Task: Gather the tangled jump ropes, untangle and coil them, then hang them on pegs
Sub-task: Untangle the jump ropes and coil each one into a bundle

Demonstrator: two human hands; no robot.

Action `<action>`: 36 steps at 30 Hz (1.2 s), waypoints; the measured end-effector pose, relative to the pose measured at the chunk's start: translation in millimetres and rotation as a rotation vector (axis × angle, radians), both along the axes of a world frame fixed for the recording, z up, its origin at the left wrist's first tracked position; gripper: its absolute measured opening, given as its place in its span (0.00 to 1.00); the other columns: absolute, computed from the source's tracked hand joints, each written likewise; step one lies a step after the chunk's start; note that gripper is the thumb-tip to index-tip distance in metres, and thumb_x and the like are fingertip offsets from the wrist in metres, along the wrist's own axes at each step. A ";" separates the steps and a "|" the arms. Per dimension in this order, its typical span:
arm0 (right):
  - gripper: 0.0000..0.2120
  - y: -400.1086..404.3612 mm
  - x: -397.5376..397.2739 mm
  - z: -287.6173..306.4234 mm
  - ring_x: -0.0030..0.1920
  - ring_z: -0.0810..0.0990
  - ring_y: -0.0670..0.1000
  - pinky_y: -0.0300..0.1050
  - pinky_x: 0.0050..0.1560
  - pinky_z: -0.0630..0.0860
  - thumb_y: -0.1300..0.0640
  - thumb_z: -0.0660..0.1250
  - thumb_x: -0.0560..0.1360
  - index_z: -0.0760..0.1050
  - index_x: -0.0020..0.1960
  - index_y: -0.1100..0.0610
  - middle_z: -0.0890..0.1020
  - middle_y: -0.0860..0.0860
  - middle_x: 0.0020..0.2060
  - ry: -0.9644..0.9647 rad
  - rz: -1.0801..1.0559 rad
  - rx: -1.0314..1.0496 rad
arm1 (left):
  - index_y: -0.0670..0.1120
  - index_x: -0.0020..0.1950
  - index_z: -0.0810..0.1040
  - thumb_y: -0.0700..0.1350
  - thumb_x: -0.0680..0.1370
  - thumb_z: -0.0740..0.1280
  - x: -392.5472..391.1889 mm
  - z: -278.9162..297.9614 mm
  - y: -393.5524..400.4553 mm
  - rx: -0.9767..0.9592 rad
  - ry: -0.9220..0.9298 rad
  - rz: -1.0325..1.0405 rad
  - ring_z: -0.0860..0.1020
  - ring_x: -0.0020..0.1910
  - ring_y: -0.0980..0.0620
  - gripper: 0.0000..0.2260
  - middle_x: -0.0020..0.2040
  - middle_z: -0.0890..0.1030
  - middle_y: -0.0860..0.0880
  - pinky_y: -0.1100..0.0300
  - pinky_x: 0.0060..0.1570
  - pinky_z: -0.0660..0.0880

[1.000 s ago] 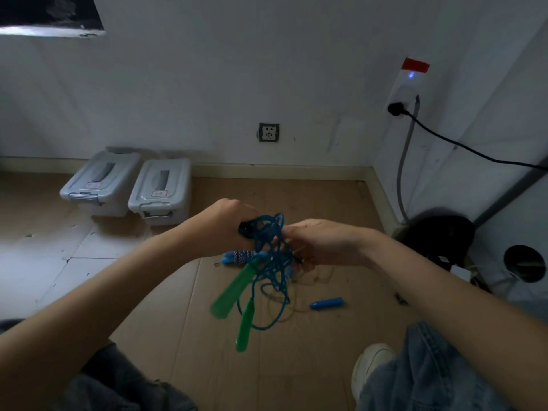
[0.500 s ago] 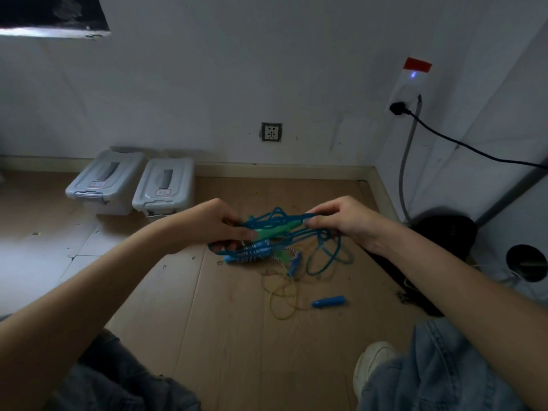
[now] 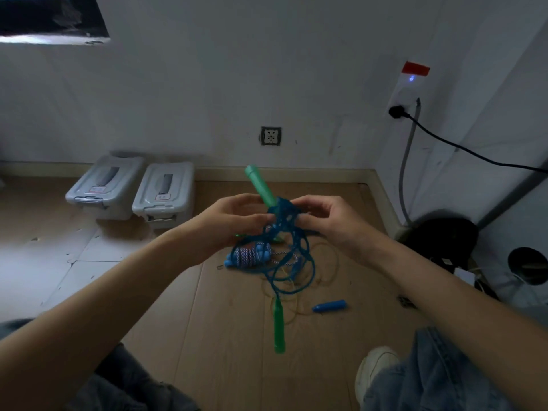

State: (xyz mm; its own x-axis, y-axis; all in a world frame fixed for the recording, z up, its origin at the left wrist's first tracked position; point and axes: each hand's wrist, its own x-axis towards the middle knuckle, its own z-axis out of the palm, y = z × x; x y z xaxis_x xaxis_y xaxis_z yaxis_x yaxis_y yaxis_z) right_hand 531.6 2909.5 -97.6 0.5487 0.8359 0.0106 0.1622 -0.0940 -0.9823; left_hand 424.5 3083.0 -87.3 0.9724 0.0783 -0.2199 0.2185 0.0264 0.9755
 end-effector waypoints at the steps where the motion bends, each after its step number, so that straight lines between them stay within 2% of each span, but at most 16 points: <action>1: 0.10 -1.3 1.9 0.5 0.48 0.82 0.47 0.38 0.48 0.78 0.56 0.70 0.69 0.79 0.50 0.50 0.84 0.47 0.45 0.035 0.001 0.015 | 0.51 0.57 0.75 0.47 0.65 0.70 0.2 -0.3 2.9 -0.003 -0.012 -0.006 0.82 0.45 0.56 0.20 0.49 0.83 0.52 0.68 0.37 0.76; 4: 0.11 -5.3 5.9 5.0 0.50 0.81 0.44 0.35 0.49 0.76 0.63 0.68 0.72 0.77 0.53 0.52 0.83 0.44 0.45 0.068 0.066 0.021 | 0.53 0.54 0.77 0.48 0.68 0.69 2.1 0.0 10.4 0.015 -0.029 -0.013 0.82 0.48 0.53 0.15 0.50 0.83 0.53 0.66 0.39 0.77; 6: 0.16 -8.7 7.5 12.4 0.53 0.80 0.43 0.34 0.51 0.75 0.58 0.70 0.70 0.75 0.56 0.51 0.82 0.43 0.48 0.025 0.157 -0.040 | 0.49 0.52 0.79 0.48 0.73 0.63 3.2 0.2 14.0 -0.059 -0.008 0.052 0.81 0.48 0.51 0.10 0.50 0.83 0.50 0.64 0.39 0.78; 8: 0.20 -10.8 7.6 17.5 0.55 0.79 0.43 0.35 0.54 0.75 0.53 0.71 0.68 0.74 0.59 0.50 0.81 0.44 0.53 -0.029 0.214 -0.122 | 0.47 0.51 0.80 0.52 0.76 0.57 1.8 1.8 15.0 -0.071 0.014 0.063 0.81 0.48 0.50 0.14 0.51 0.83 0.49 0.60 0.44 0.77; 11: 0.13 -9.4 4.0 16.2 0.53 0.80 0.41 0.32 0.50 0.75 0.57 0.69 0.72 0.76 0.57 0.51 0.82 0.46 0.52 -0.075 0.206 -0.187 | 0.51 0.49 0.80 0.64 0.69 0.62 -1.7 2.5 5.7 0.252 0.017 -0.012 0.82 0.42 0.57 0.20 0.45 0.84 0.54 0.67 0.38 0.75; 13: 0.10 -6.7 1.4 13.3 0.46 0.81 0.38 0.29 0.43 0.74 0.63 0.69 0.72 0.78 0.52 0.53 0.83 0.45 0.45 -0.154 0.137 -0.210 | 0.55 0.44 0.79 0.61 0.63 0.70 -1.4 -1.9 -1.5 0.377 0.019 -0.045 0.81 0.40 0.60 0.15 0.41 0.84 0.57 0.70 0.35 0.75; 16: 0.08 -5.3 5.7 10.6 0.39 0.81 0.41 0.32 0.38 0.75 0.62 0.75 0.66 0.79 0.42 0.52 0.83 0.46 0.37 -0.387 -0.112 -0.205 | 0.58 0.40 0.78 0.52 0.69 0.71 3.2 -7.3 -5.3 0.538 0.033 -0.114 0.80 0.37 0.65 0.03 0.37 0.82 0.58 0.71 0.36 0.76; 18: 0.08 -6.1 10.1 9.3 0.38 0.81 0.46 0.38 0.40 0.78 0.61 0.77 0.64 0.78 0.38 0.52 0.82 0.48 0.35 -0.378 -0.225 -0.189 | 0.58 0.38 0.79 0.50 0.72 0.69 4.6 -4.8 -0.8 0.616 0.033 -0.083 0.78 0.32 0.66 0.04 0.32 0.82 0.59 0.72 0.35 0.74; 21: 0.09 -5.2 12.3 8.6 0.36 0.81 0.46 0.38 0.38 0.78 0.66 0.74 0.66 0.78 0.37 0.55 0.82 0.48 0.34 -0.091 -0.203 -0.092 | 0.56 0.38 0.80 0.43 0.72 0.70 3.3 -2.1 2.9 0.591 0.034 -0.113 0.78 0.33 0.66 0.07 0.32 0.81 0.61 0.76 0.34 0.72; 23: 0.09 -2.4 8.9 8.4 0.36 0.81 0.45 0.38 0.37 0.79 0.69 0.72 0.66 0.78 0.38 0.55 0.82 0.46 0.33 0.153 -0.159 0.010 | 0.51 0.41 0.81 0.39 0.73 0.69 1.5 -3.2 0.0 0.488 0.033 -0.152 0.79 0.40 0.61 0.06 0.37 0.82 0.57 0.75 0.40 0.72; 24: 0.10 -0.6 6.0 7.5 0.36 0.81 0.45 0.38 0.38 0.78 0.69 0.72 0.67 0.78 0.38 0.55 0.82 0.46 0.33 0.189 -0.140 0.030 | 0.47 0.44 0.81 0.39 0.73 0.69 0.2 -2.2 -2.8 0.386 0.032 -0.158 0.79 0.45 0.57 0.04 0.42 0.82 0.52 0.70 0.46 0.74; 26: 0.11 3.5 -1.1 4.3 0.36 0.80 0.45 0.40 0.40 0.78 0.69 0.71 0.68 0.77 0.38 0.54 0.81 0.46 0.34 0.117 -0.134 0.017 | 0.45 0.48 0.80 0.46 0.70 0.70 0.1 1.7 -8.0 0.234 0.026 -0.158 0.79 0.51 0.51 0.09 0.48 0.82 0.48 0.62 0.53 0.74; 29: 0.10 5.3 -6.0 8.2 0.42 0.81 0.49 0.44 0.46 0.81 0.69 0.70 0.69 0.78 0.40 0.55 0.82 0.49 0.39 0.013 -0.122 0.017 | 0.47 0.46 0.81 0.49 0.70 0.69 1.9 1.7 -11.1 0.248 -0.006 -0.021 0.81 0.45 0.54 0.08 0.45 0.83 0.48 0.67 0.45 0.77; 31: 0.09 2.1 -3.7 13.5 0.42 0.82 0.49 0.42 0.43 0.81 0.70 0.69 0.70 0.78 0.42 0.57 0.83 0.50 0.39 0.010 -0.094 0.048 | 0.47 0.45 0.80 0.47 0.74 0.67 3.4 -0.7 -6.5 0.308 0.024 0.125 0.81 0.42 0.53 0.05 0.43 0.83 0.48 0.64 0.42 0.78; 34: 0.08 0.0 -5.3 14.4 0.42 0.82 0.47 0.41 0.41 0.81 0.69 0.68 0.71 0.78 0.44 0.58 0.83 0.50 0.40 -0.034 -0.075 0.044 | 0.48 0.45 0.81 0.50 0.75 0.65 2.6 -1.2 -2.1 0.160 0.144 0.181 0.80 0.33 0.56 0.08 0.37 0.83 0.50 0.66 0.31 0.76; 36: 0.08 3.6 -10.0 12.5 0.42 0.82 0.46 0.40 0.42 0.80 0.68 0.69 0.72 0.78 0.45 0.56 0.84 0.50 0.41 -0.097 -0.071 0.033 | 0.47 0.43 0.81 0.53 0.73 0.67 2.1 -2.8 -5.2 0.149 0.238 0.188 0.78 0.27 0.57 0.10 0.31 0.82 0.51 0.66 0.28 0.75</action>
